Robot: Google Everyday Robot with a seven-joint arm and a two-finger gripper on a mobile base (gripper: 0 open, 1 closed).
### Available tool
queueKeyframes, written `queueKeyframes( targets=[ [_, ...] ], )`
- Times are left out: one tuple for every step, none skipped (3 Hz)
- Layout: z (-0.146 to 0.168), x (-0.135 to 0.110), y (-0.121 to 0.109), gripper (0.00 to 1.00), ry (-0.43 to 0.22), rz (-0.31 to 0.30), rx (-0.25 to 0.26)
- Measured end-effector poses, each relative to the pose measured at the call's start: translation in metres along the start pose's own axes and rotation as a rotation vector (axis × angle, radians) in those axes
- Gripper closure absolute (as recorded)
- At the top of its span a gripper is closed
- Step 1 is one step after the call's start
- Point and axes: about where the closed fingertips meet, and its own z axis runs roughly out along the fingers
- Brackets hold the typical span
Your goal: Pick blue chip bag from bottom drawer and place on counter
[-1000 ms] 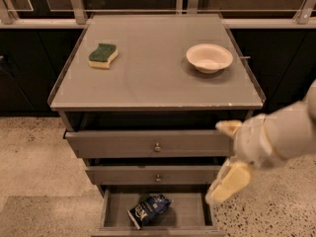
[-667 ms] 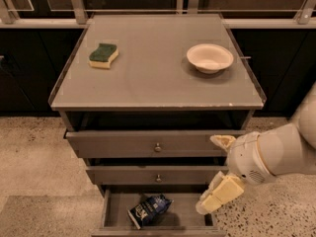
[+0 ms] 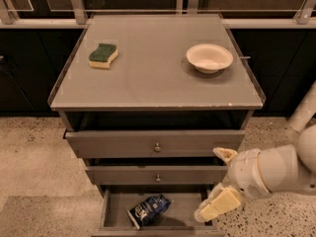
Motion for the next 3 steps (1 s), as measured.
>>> queueKeyframes(
  targets=[
    [0.058, 0.042, -0.008, 0.00, -0.051, 0.094, -0.001],
    [0.142, 0.103, -0.027, 0.00, -0.097, 0.266, -0.020],
    [0.140, 0.102, -0.022, 0.00, -0.092, 0.247, -0.012]
  ],
)
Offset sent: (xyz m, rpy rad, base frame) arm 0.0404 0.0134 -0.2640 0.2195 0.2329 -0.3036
